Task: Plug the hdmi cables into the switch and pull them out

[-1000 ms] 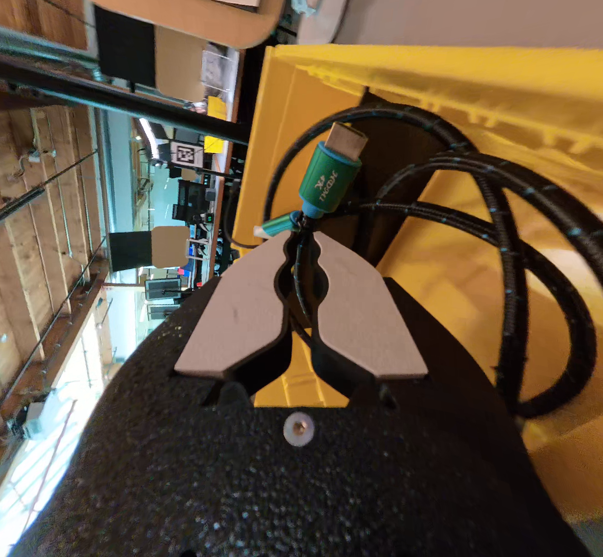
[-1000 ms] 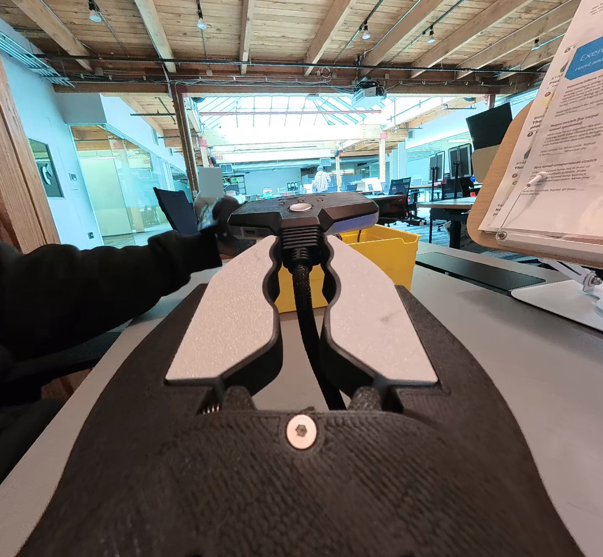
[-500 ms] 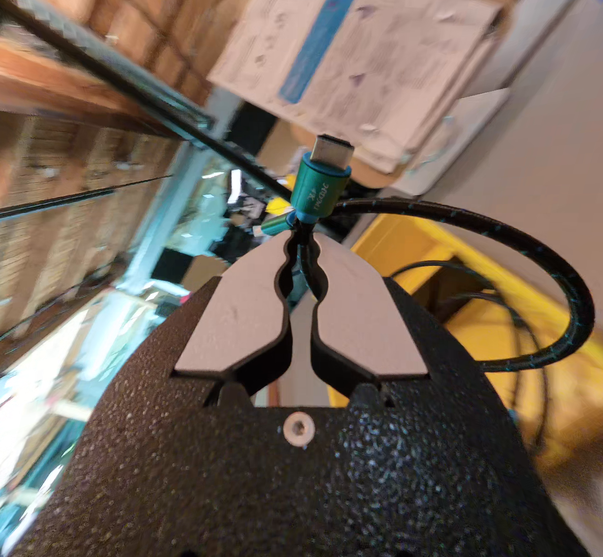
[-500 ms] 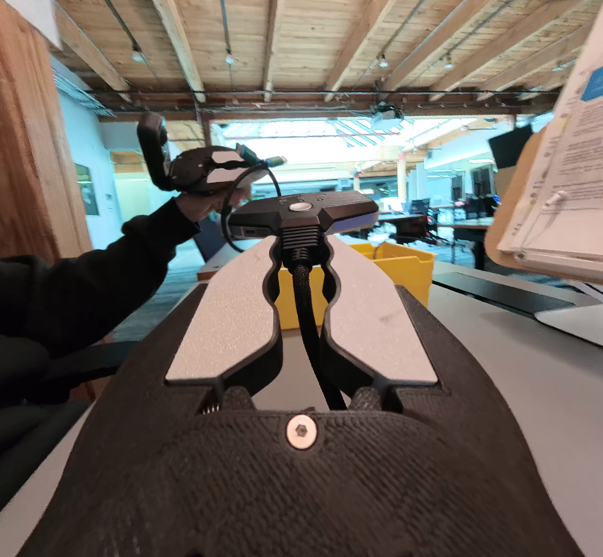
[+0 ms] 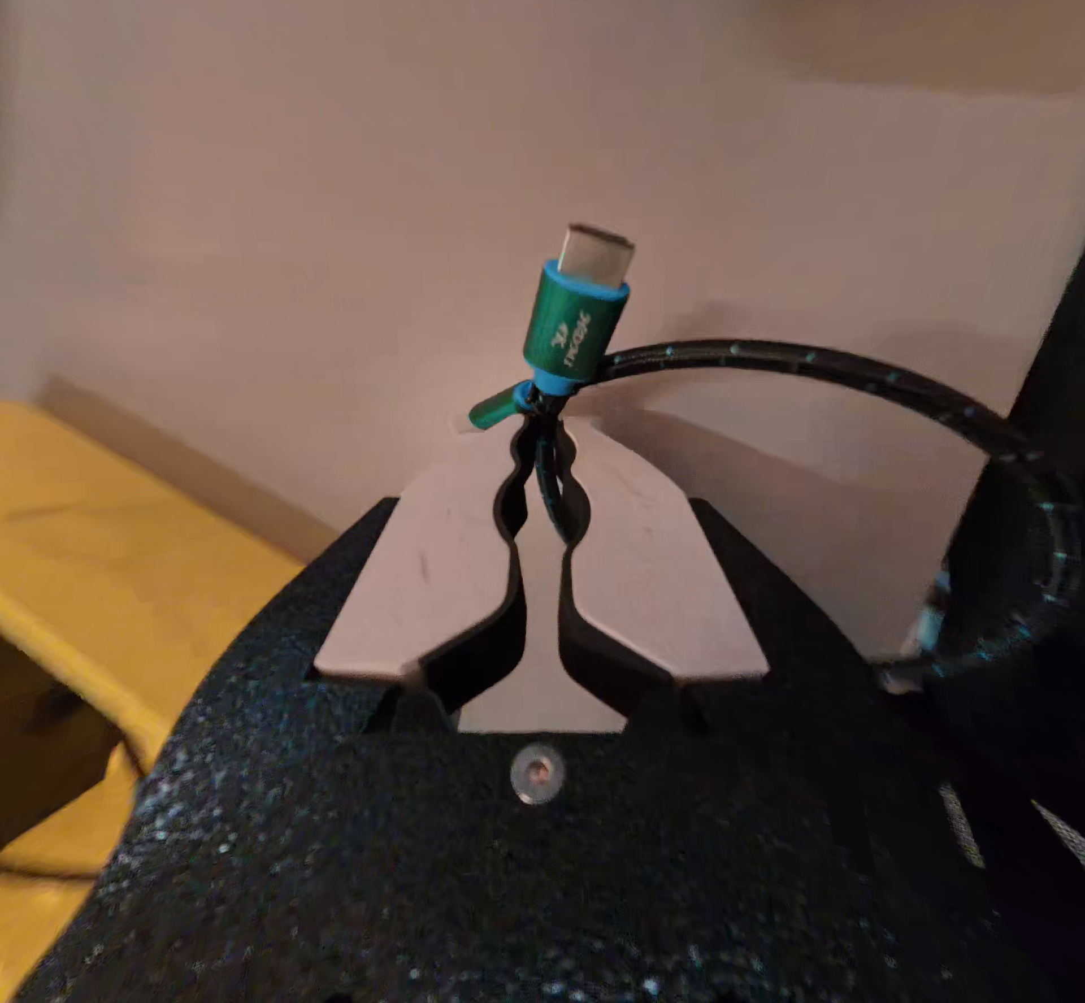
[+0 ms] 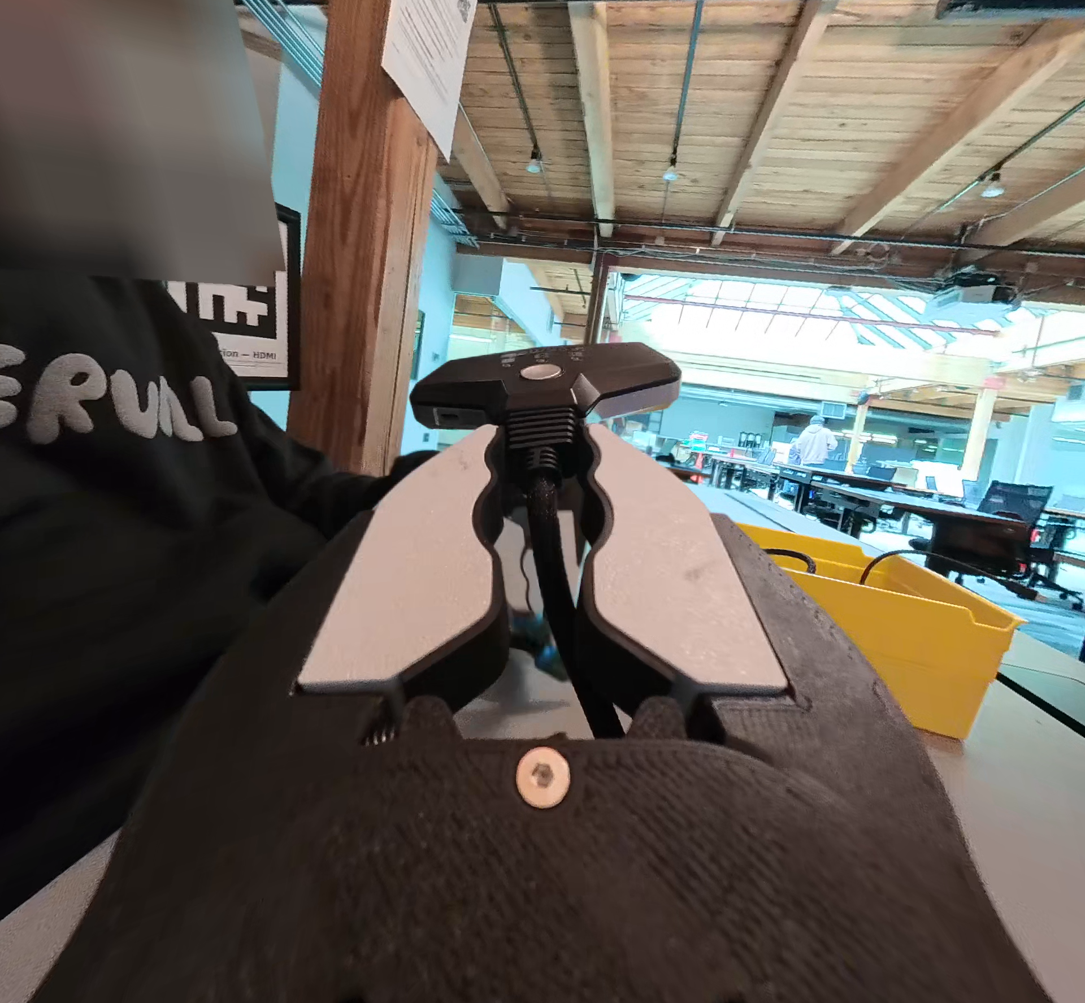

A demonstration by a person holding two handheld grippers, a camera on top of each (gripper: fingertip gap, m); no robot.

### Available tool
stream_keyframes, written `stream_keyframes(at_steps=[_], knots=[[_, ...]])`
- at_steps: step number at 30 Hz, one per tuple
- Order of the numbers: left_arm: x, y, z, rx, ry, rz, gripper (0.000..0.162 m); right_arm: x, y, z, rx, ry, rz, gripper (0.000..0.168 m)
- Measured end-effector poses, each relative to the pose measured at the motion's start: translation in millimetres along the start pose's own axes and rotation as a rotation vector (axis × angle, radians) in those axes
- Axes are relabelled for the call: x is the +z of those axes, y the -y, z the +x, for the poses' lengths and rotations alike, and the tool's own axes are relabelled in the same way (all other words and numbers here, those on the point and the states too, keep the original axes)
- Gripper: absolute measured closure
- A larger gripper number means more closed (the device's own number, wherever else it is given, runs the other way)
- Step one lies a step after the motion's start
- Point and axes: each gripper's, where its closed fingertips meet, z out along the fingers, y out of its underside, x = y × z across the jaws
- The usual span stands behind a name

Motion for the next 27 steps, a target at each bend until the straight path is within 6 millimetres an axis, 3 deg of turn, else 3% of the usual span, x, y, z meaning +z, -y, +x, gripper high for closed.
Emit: stream_keyframes(at_steps=[1,5,12,15,23,27], knots=[[12.6,-2.0,1.6,-0.001,-0.034,-0.002,0.156,-0.5,-1.8,-0.1,0.005,0.002,-0.017,0.145],[37.7,4.5,-4.3,-0.063,-0.082,0.115,0.156,-3.1,-8.3,3.5,-0.021,-0.028,-0.078,0.145],[38.7,8.7,-5.3,-0.057,-0.073,0.195,0.156,-4.0,7.1,-2.6,-0.012,0.007,0.009,0.145],[35.9,16.9,-2.0,-0.014,-0.051,0.222,0.142,-2.7,1.9,1.3,-0.026,-0.019,-0.022,0.145],[43.8,34.9,0.1,0.141,0.044,0.268,0.14,-0.9,-5.4,5.5,-0.028,-0.042,-0.062,0.145],[50.2,28.6,-6.4,0.17,0.089,0.23,0.136,0.6,-7.9,5.2,-0.026,-0.039,-0.073,0.145]])
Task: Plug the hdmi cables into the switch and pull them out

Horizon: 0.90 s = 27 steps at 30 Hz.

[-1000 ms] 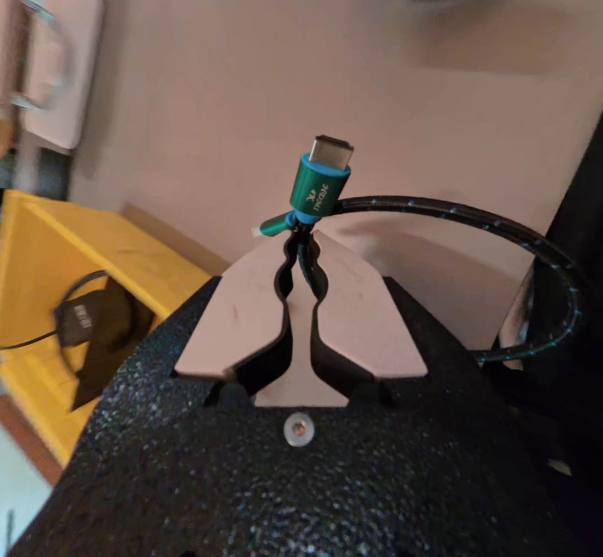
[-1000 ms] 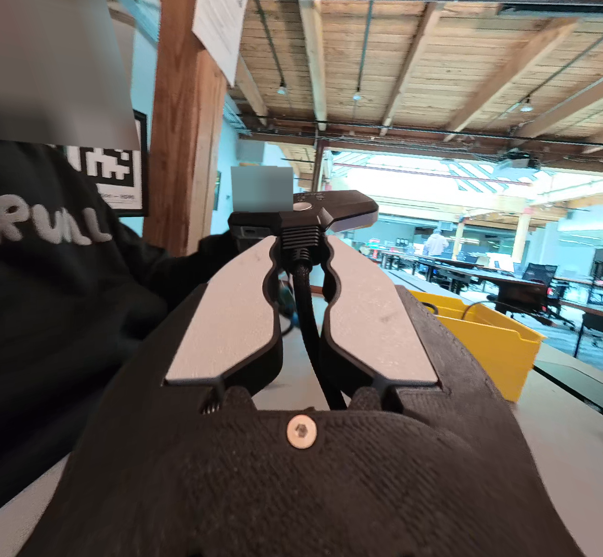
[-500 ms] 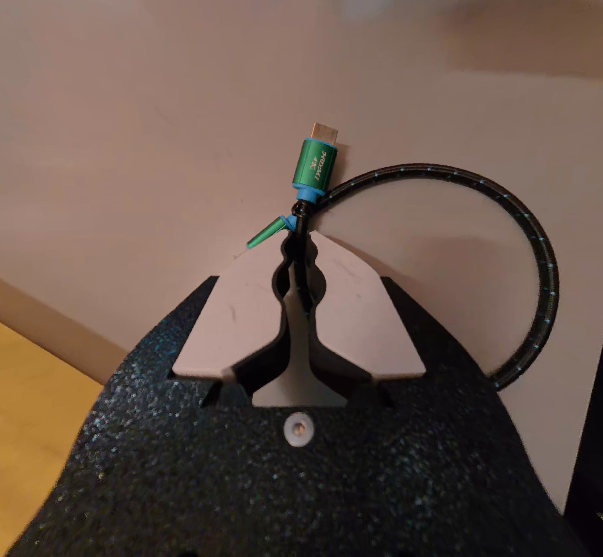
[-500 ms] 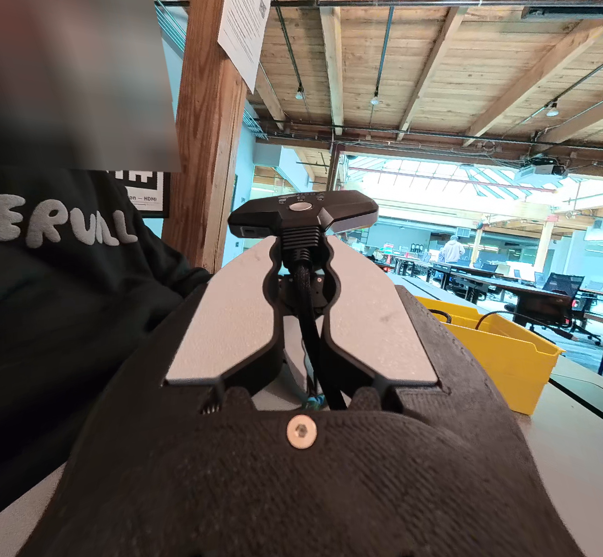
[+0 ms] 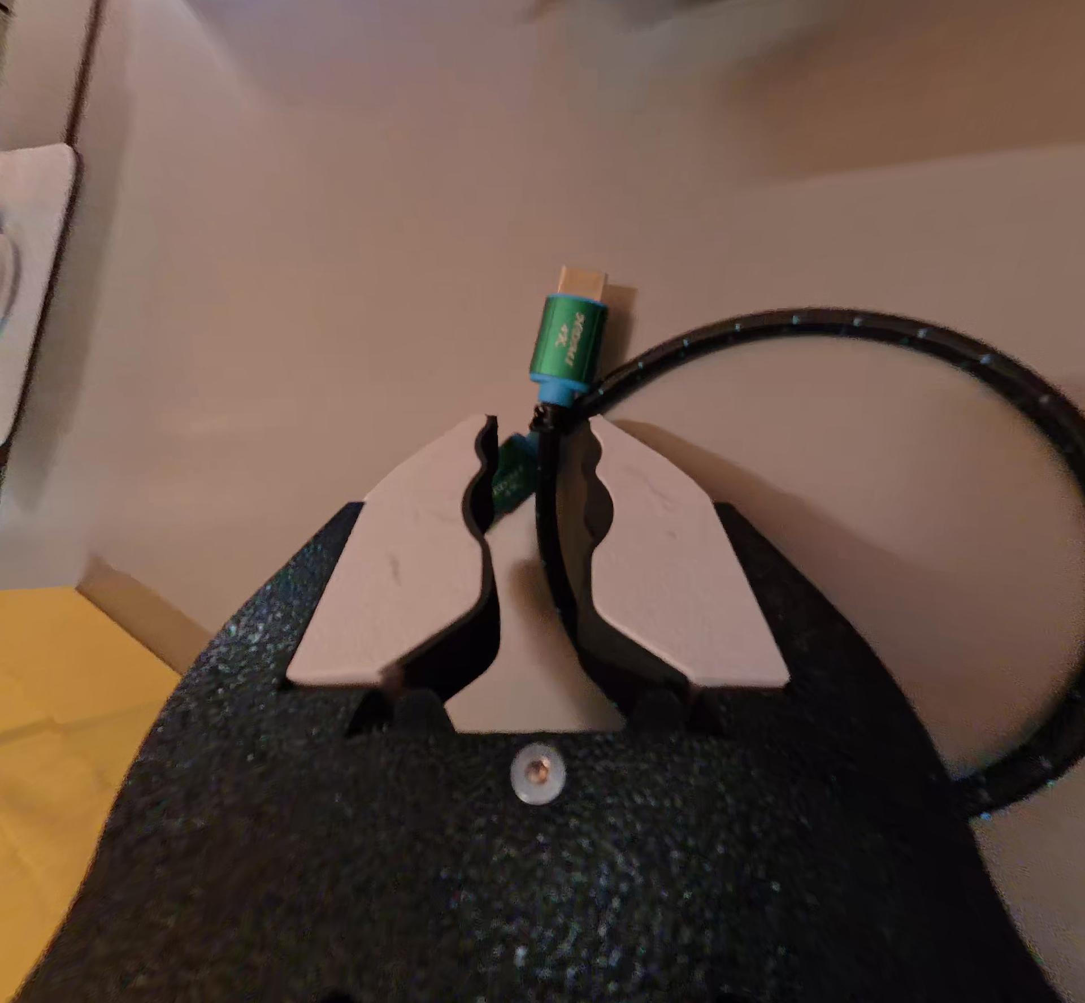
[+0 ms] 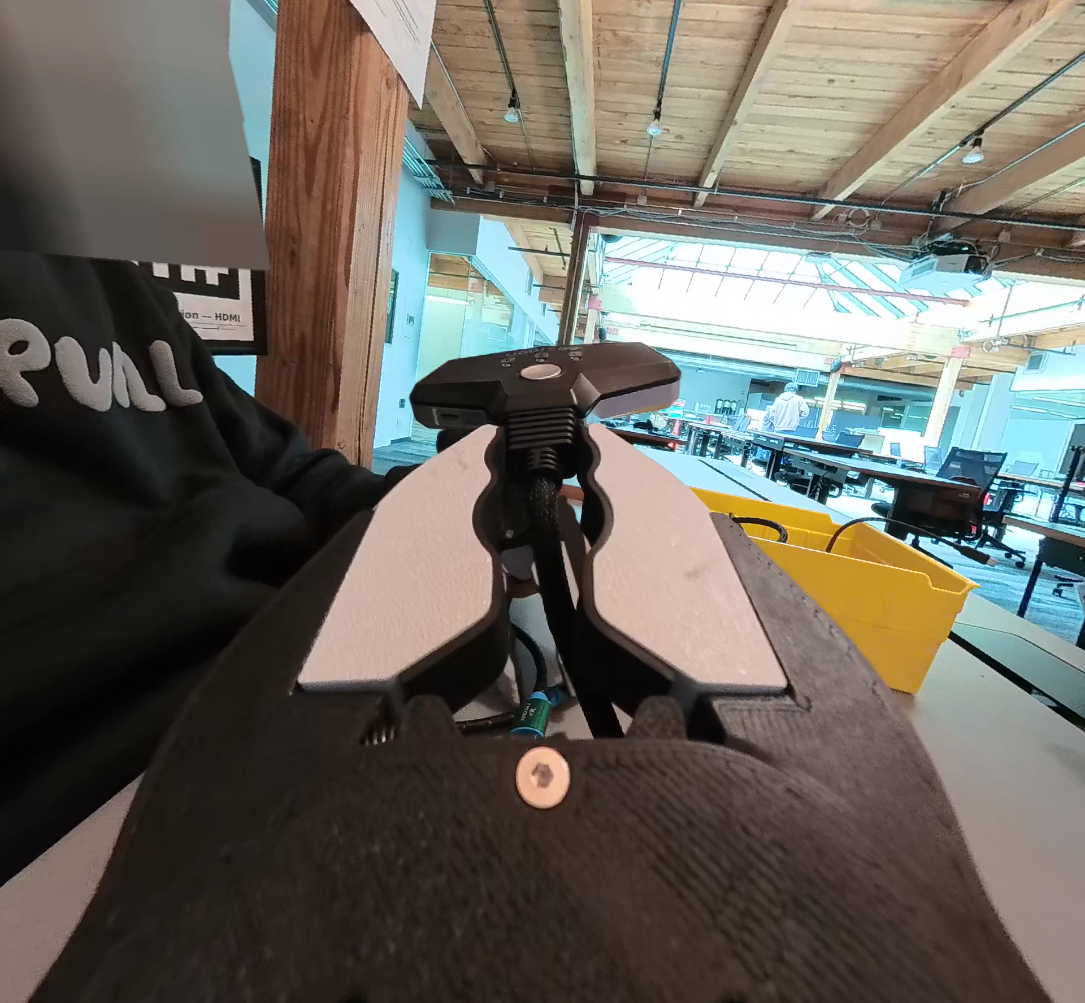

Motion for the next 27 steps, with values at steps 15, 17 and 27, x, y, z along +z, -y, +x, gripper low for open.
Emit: stream_keyframes(at_steps=[15,17,27], knots=[[11.1,0.1,-11.4,0.071,0.13,-0.015,0.151,4.4,-13.8,3.4,-0.009,-0.023,-0.077,0.145],[11.1,-0.4,-12.1,0.031,0.115,-0.005,0.151,4.2,-14.4,4.1,-0.008,-0.027,-0.081,0.145],[-62.5,25.2,-19.7,-0.145,0.027,0.064,0.151,8.7,-27.7,-1.1,0.012,0.013,-0.153,0.145]])
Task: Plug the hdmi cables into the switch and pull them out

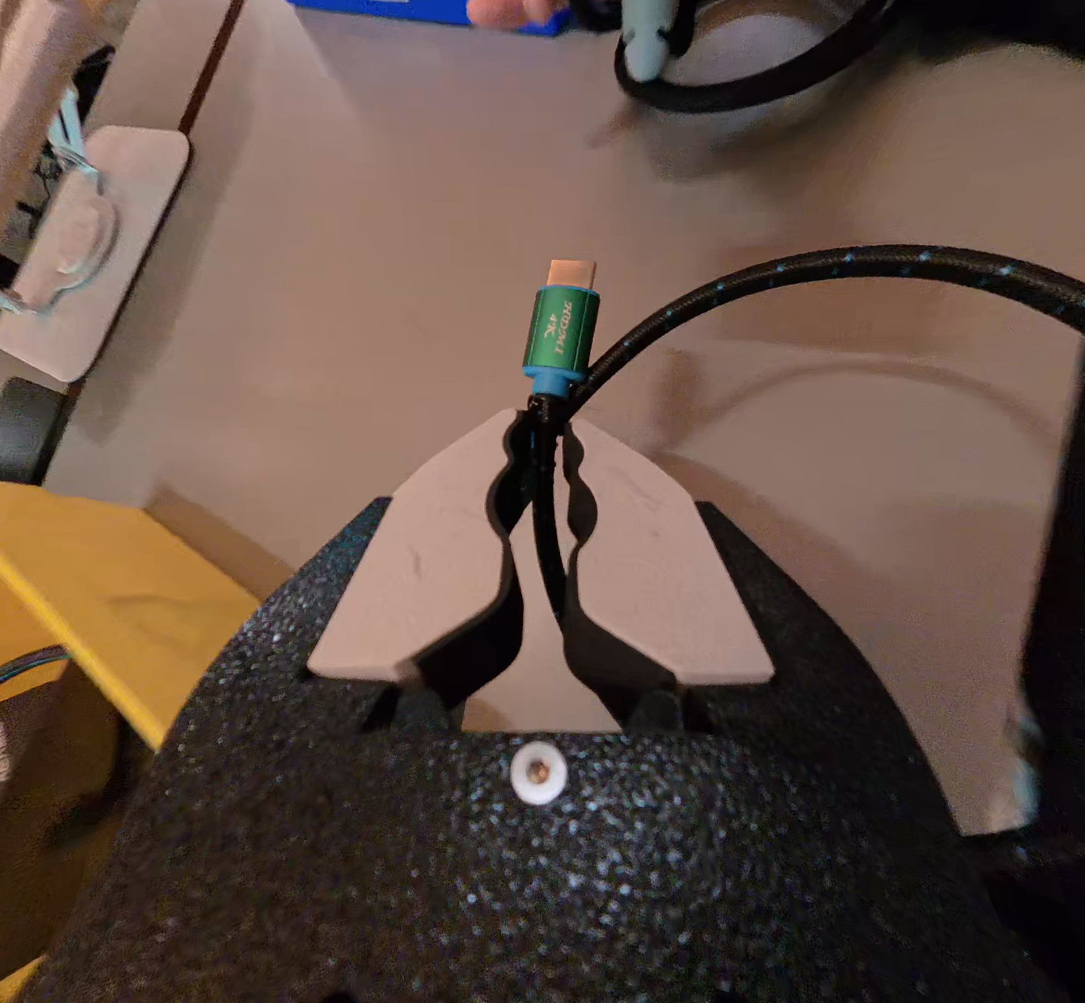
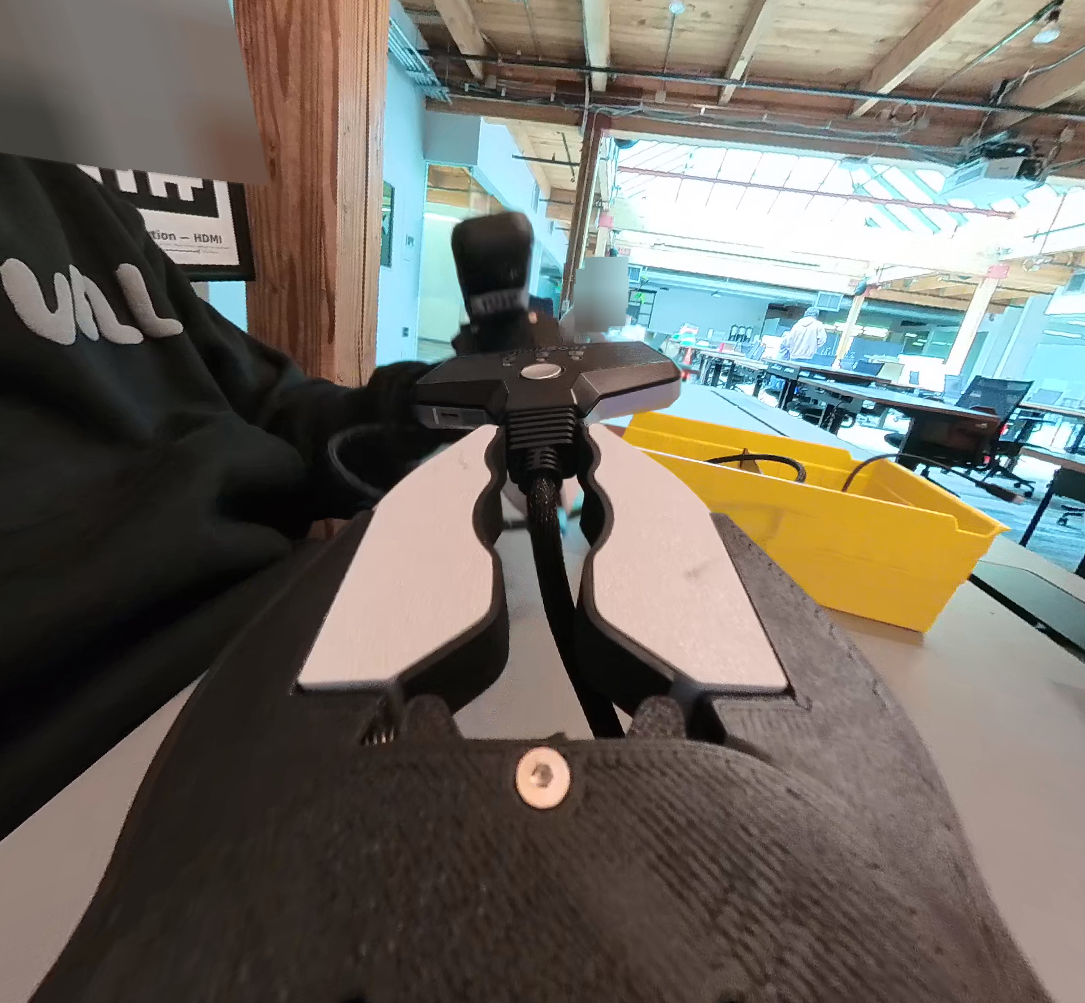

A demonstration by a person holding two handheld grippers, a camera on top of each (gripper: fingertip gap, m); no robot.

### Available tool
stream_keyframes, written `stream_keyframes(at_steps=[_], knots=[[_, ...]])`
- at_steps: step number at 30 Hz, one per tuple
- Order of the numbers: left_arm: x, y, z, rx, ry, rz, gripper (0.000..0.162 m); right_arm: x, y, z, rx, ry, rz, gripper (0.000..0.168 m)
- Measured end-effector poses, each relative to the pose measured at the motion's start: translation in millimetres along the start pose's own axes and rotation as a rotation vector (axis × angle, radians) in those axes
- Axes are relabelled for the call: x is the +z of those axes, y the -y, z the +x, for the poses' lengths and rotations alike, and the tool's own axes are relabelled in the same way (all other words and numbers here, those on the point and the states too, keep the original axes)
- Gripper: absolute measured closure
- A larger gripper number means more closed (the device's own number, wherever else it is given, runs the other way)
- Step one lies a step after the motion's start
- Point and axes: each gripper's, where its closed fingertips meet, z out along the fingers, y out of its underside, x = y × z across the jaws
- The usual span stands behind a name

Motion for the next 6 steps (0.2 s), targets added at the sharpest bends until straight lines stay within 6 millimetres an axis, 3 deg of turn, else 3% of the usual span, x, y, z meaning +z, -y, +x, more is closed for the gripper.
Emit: stream_keyframes(at_steps=[6], knots=[[-55.8,18.9,2.5,0.073,0.067,0.008,0.152,6.3,-13.6,1.7,0.02,-0.009,-0.074,0.145]])
